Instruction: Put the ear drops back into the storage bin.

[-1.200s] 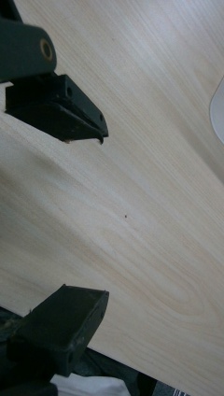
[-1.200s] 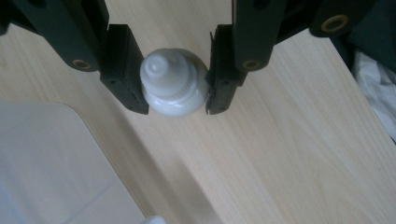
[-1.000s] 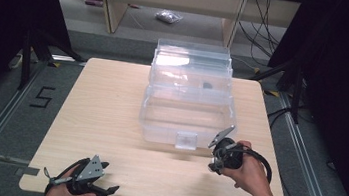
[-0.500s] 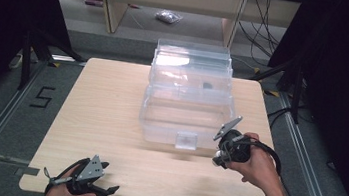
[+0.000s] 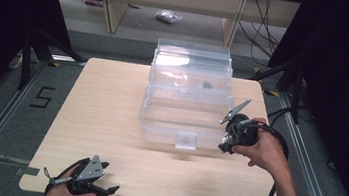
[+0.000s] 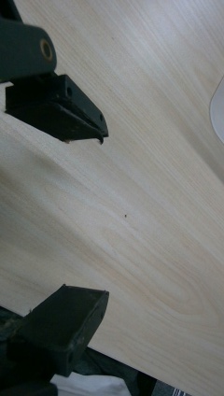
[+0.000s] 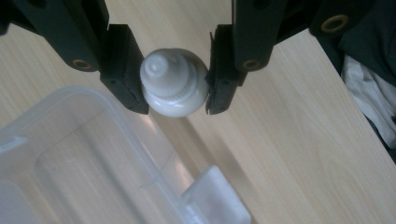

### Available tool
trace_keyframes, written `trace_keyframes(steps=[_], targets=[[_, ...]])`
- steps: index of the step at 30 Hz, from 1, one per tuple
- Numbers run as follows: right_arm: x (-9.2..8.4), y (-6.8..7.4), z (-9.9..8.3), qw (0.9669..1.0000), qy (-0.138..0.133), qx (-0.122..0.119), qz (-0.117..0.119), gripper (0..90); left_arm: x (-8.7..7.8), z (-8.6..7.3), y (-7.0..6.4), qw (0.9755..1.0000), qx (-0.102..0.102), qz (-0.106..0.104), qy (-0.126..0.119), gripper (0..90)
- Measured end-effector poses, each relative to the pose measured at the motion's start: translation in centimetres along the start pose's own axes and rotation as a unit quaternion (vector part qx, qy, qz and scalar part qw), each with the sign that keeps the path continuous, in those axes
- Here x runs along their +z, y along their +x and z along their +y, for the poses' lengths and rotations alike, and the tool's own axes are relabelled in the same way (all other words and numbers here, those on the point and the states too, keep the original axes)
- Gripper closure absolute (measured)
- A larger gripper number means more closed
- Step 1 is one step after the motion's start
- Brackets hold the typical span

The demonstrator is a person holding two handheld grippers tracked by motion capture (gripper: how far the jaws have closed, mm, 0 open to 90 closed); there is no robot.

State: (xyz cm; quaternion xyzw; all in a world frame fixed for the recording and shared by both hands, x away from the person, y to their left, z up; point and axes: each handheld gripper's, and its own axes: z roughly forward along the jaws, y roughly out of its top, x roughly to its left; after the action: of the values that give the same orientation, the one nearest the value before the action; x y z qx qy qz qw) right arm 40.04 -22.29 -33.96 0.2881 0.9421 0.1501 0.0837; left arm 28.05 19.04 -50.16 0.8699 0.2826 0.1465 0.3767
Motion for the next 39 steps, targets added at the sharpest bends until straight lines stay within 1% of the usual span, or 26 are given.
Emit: trace_keyframes(steps=[1, 3, 4, 5, 6, 7, 8, 10, 11, 12, 14, 15, 16, 18, 19, 20, 21, 22, 25, 26, 27, 28, 34, 35, 39], targets=[[-0.2, -0.3, 0.1, 1.0, 0.001, -0.006, -0.001, 60.3, 0.0, 0.0, 0.0, 1.0, -0.001, 0.0, 0.0, 17.8], [-0.6, -0.8, 0.3, 0.9999, 0.005, 0.002, -0.01, 60.3, 0.0, 0.0, 0.0, 1.0, 0.0, 0.0, 0.0, 17.8], [-0.7, -1.0, 0.4, 1.0, 0.002, 0.004, -0.008, 60.3, 0.0, 0.0, 0.1, 1.0, 0.006, -0.001, 0.0, 17.7], [-0.9, -1.3, 0.6, 0.9999, 0.001, 0.001, -0.011, 60.3, 0.0, 0.0, 0.1, 0.9999, 0.01, 0.0, 0.003, 17.7], [-1.0, -1.4, 0.7, 0.9999, 0.003, 0.006, -0.011, 60.3, 0.0, 0.0, 0.1, 0.9999, 0.011, 0.0, 0.004, 17.8], [-1.1, -1.6, 0.8, 0.9999, 0.004, 0.008, -0.009, 60.3, 0.0, 0.0, 0.1, 0.9999, 0.011, -0.001, 0.004, 17.7], [-1.1, -1.8, 1.0, 1.0, 0.002, 0.005, -0.008, 60.3, 0.0, 0.0, 0.1, 0.9999, 0.011, -0.001, 0.004, 17.7], [-1.2, -2.2, 1.3, 0.9999, 0.004, 0.014, -0.009, 60.3, 0.0, 0.0, 0.1, 0.9999, 0.011, -0.001, 0.003, 17.7], [-1.3, -2.4, 1.5, 0.9998, 0.005, 0.014, -0.011, 60.3, 0.0, 0.0, 0.1, 0.9999, 0.012, -0.001, 0.004, 17.8], [-1.2, -2.5, 1.6, 0.9999, 0.003, 0.015, -0.008, 60.3, 0.0, 0.0, 0.1, 0.9999, 0.01, -0.001, 0.003, 17.7], [-1.3, -2.8, 2.0, 0.9998, 0.003, 0.018, -0.01, 60.3, 0.0, 0.0, 0.1, 0.9999, 0.011, -0.001, 0.003, 17.7], [-1.3, -3.0, 2.1, 0.9999, 0.002, 0.013, -0.008, 60.3, 0.0, 0.0, 0.1, 0.9999, 0.012, -0.001, 0.004, 17.8], [-1.3, -3.1, 2.3, 0.9997, 0.003, 0.019, -0.012, 60.3, 0.0, 0.0, 0.1, 1.0, 0.008, -0.002, 0.0, 17.8], [-1.4, -3.5, 2.6, 0.9998, 0.001, 0.018, -0.01, 60.3, 0.0, 0.0, 0.1, 1.0, 0.009, -0.003, 0.001, 17.7], [-1.5, -3.5, 2.8, 0.9997, 0.003, 0.024, -0.011, 60.3, 0.0, 0.0, 0.1, 1.0, 0.008, -0.003, 0.001, 17.7], [-1.5, -3.7, 2.9, 0.9996, 0.002, 0.023, -0.014, 60.3, 0.0, 0.0, 0.1, 1.0, 0.009, -0.003, 0.001, 17.7], [-1.4, -3.9, 3.3, 0.9996, 0.004, 0.027, -0.01, 60.3, 0.0, 0.0, 0.1, 0.9999, 0.011, -0.002, 0.003, 17.7], [-1.4, -3.9, 3.3, 0.9996, 0.004, 0.027, -0.01, 60.3, 0.0, 0.0, 0.0, 1.0, 0.008, -0.003, 0.0, 17.7], [-1.2, -4.5, 3.7, 0.9994, 0.007, 0.031, -0.012, 60.3, 0.0, 0.0, 0.0, 1.0, 0.009, -0.003, 0.001, 17.7], [-1.1, -4.7, 3.9, 0.9995, 0.007, 0.028, -0.012, 60.3, 0.0, 0.0, 0.0, 1.0, 0.009, -0.003, 0.001, 17.7], [-0.9, -4.9, 4.1, 0.9992, 0.012, 0.036, -0.013, 60.3, 0.0, 0.0, 0.0, 1.0, 0.009, -0.004, 0.001, 17.7], [-0.8, -5.1, 4.2, 0.9991, 0.016, 0.038, -0.013, 60.3, 0.0, 0.0, 0.0, 1.0, 0.009, -0.004, 0.001, 17.7], [0.6, -6.2, 4.7, 0.9987, 0.028, 0.043, -0.009, 60.3, 0.0, 0.0, 0.0, 0.9999, 0.009, -0.005, 0.001, 17.7], [0.9, -6.4, 4.7, 0.9983, 0.03, 0.05, -0.004, 60.3, 0.1, 0.0, 0.0, 0.9999, 0.01, -0.004, 0.0, 17.7], [1.8, -7.2, 4.8, 0.9977, 0.038, 0.056, -0.002, 60.3, 0.0, 0.0, 0.0, 0.9999, 0.009, -0.005, 0.001, 17.7]])
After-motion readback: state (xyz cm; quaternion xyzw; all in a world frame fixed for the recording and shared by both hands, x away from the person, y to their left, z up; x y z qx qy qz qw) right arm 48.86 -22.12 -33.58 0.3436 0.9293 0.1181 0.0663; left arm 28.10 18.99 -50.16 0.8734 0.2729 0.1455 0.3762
